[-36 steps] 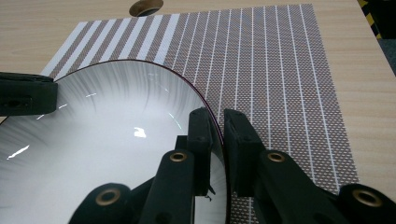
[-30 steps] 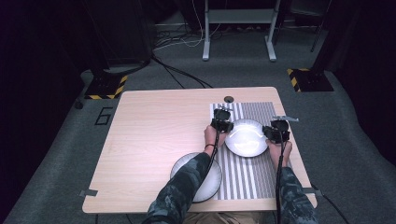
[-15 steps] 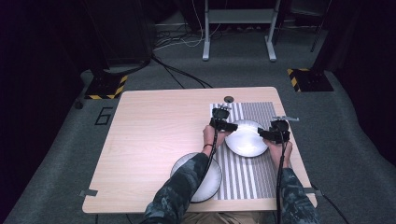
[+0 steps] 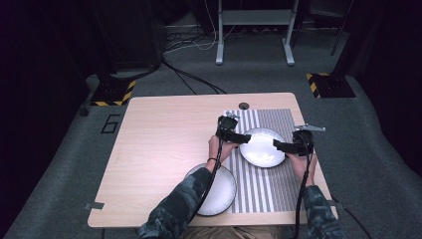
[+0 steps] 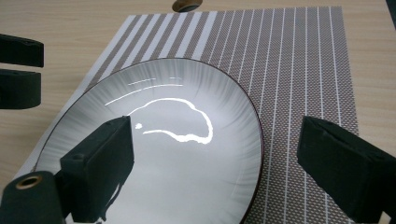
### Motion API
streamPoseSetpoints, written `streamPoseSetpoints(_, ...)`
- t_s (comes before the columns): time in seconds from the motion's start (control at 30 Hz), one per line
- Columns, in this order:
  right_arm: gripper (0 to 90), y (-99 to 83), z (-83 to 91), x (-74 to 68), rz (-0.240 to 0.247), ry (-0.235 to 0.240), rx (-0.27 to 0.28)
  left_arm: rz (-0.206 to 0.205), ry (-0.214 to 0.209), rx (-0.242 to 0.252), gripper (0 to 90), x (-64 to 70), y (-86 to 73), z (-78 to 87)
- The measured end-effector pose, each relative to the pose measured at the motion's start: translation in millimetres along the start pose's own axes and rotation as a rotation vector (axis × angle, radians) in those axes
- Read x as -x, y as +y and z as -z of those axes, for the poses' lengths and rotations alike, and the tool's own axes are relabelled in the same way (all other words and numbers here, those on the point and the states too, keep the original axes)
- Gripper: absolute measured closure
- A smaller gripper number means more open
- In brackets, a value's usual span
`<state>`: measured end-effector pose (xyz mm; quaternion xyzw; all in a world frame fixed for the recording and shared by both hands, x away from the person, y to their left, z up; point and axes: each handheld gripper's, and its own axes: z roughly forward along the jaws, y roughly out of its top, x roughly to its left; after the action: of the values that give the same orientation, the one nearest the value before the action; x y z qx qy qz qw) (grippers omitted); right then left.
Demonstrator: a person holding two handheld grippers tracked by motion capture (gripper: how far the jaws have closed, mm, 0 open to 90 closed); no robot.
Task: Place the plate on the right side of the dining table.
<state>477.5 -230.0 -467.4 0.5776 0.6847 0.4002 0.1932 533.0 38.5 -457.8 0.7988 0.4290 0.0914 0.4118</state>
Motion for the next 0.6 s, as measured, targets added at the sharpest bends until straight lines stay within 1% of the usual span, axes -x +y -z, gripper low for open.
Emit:
streamPoseSetpoints(0.03,9.1,-0.3,2.3,-1.3,0.002,0.002,0.001,-0.006,0.003,0.006,16.7,0.4,-1.7,4.1)
streamPoseSetpoints(0.07,8.9,-0.7,5.2,-2.7,0.007,0.005,0.003,-0.006,-0.005,0.017,16.5,0.4,-3.3,7.8)
streamPoseSetpoints(0.1,8.4,-1.3,7.9,-3.9,0.016,0.008,0.008,-0.017,-0.005,0.016,16.4,-0.2,-4.6,12.6)
streamPoseSetpoints(0.17,8.0,-2.3,14.1,-6.9,0.027,0.010,0.017,-0.039,-0.003,0.035,16.1,-0.7,-8.2,23.7)
streamPoseSetpoints(0.23,7.2,-3.3,20.3,-10.0,0.030,0.015,0.025,-0.041,-0.005,0.045,16.0,-0.6,-11.0,32.3)
streamPoseSetpoints(0.27,6.9,-3.7,23.2,-11.4,0.039,0.018,0.031,-0.046,-0.007,0.051,16.0,-0.7,-12.4,37.2)
streamPoseSetpoints(0.3,6.5,-4.4,26.3,-13.3,0.046,0.017,0.035,-0.059,-0.003,0.058,16.0,-0.1,-14.0,41.7)
streamPoseSetpoints(0.33,6.4,-5.3,29.4,-15.2,0.055,0.018,0.038,-0.083,0.006,0.058,15.9,0.4,-15.5,46.9)
streamPoseSetpoints(0.43,6.1,-9.9,38.8,-20.9,0.071,0.031,0.055,-0.120,0.011,0.079,16.1,1.0,-21.8,63.9)
streamPoseSetpoints(0.53,5.7,-16.2,47.4,-26.5,0.102,0.029,0.062,-0.130,0.010,0.097,16.0,-1.8,-30.4,81.1)
streamPoseSetpoints(0.6,5.2,-20.7,52.6,-30.0,0.123,0.025,0.066,-0.138,0.017,0.101,15.8,-5.6,-37.4,91.8)
